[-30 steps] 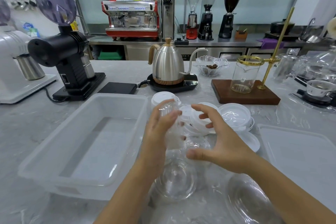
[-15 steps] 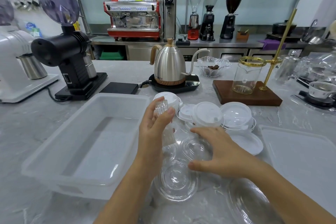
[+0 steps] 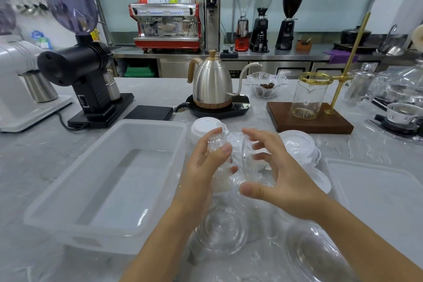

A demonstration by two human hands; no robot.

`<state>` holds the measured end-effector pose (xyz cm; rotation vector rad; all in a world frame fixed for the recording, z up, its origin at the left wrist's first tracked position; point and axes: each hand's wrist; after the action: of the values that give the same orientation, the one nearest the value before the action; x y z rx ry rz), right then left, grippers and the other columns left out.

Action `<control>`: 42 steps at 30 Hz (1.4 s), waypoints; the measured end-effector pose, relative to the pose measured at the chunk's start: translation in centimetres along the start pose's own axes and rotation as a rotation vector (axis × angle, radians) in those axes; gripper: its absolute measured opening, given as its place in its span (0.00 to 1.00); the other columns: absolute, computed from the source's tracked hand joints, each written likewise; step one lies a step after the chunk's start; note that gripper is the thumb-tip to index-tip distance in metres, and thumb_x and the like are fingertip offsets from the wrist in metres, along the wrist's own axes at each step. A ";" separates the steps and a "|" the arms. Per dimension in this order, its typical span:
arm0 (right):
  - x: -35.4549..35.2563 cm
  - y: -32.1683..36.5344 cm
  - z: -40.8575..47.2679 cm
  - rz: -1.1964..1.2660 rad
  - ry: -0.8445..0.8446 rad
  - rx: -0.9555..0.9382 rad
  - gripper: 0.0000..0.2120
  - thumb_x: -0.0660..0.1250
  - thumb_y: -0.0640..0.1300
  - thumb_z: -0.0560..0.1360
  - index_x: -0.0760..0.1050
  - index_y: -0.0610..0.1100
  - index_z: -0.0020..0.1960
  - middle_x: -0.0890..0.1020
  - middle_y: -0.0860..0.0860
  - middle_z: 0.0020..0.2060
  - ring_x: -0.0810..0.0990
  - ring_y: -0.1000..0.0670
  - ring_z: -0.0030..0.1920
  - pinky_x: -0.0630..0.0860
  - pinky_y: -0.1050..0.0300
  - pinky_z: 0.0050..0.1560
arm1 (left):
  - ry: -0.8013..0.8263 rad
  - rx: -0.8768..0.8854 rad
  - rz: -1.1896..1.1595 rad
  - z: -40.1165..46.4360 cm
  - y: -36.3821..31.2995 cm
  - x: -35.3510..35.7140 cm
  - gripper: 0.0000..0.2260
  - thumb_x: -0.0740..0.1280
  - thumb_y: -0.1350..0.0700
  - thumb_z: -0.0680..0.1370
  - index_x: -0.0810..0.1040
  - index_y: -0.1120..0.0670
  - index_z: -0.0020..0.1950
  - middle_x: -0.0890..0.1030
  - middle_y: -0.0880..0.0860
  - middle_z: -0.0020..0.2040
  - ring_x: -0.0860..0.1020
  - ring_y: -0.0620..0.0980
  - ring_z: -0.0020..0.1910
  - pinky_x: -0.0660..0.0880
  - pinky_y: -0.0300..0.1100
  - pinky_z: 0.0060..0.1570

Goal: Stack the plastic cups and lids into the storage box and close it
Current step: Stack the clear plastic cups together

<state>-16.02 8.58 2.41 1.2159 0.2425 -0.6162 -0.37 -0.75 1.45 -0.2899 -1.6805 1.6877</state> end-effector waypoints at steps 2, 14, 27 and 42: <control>0.4 0.2 -0.1 0.032 0.023 -0.039 0.44 0.81 0.54 0.63 0.64 0.62 0.73 0.67 0.57 0.68 0.69 0.55 0.70 0.71 0.58 0.68 | 0.022 -0.012 0.010 -0.1 0.3 0.4 0.30 0.77 0.44 0.68 0.77 0.46 0.69 0.79 0.61 0.67 0.78 0.62 0.67 0.69 0.66 0.70; 0.9 0.5 -0.3 0.004 0.035 -0.047 0.47 0.81 0.53 0.62 0.61 0.60 0.75 0.69 0.64 0.71 0.69 0.60 0.71 0.67 0.69 0.67 | 0.047 -0.013 -0.024 -0.4 -0.2 0.6 0.28 0.76 0.49 0.65 0.79 0.51 0.64 0.84 0.53 0.56 0.84 0.53 0.53 0.82 0.53 0.46; -0.6 -1.4 -0.5 -0.522 0.415 0.162 0.37 0.74 0.62 0.70 0.61 0.62 0.74 0.65 0.64 0.69 0.59 0.62 0.72 0.56 0.65 0.72 | -0.170 0.060 -0.036 0.1 -0.5 -0.6 0.19 0.75 0.43 0.62 0.83 0.48 0.51 0.84 0.47 0.47 0.80 0.52 0.51 0.81 0.47 0.45; 0.5 -0.1 0.0 0.115 0.009 0.007 0.45 0.82 0.46 0.63 0.64 0.55 0.74 0.74 0.61 0.69 0.71 0.57 0.71 0.72 0.54 0.69 | 0.053 -0.039 -0.030 0.0 0.1 -0.1 0.27 0.75 0.48 0.69 0.78 0.52 0.67 0.80 0.63 0.63 0.80 0.64 0.62 0.75 0.67 0.61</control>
<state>-15.64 8.41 2.12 1.2303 0.1770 -0.5121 -0.38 -0.80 1.35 -0.3241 -1.6720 1.6135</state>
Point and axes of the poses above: each hand's wrist, its own z-axis towards the middle knuckle, its own x-axis out of the palm, y = z × x
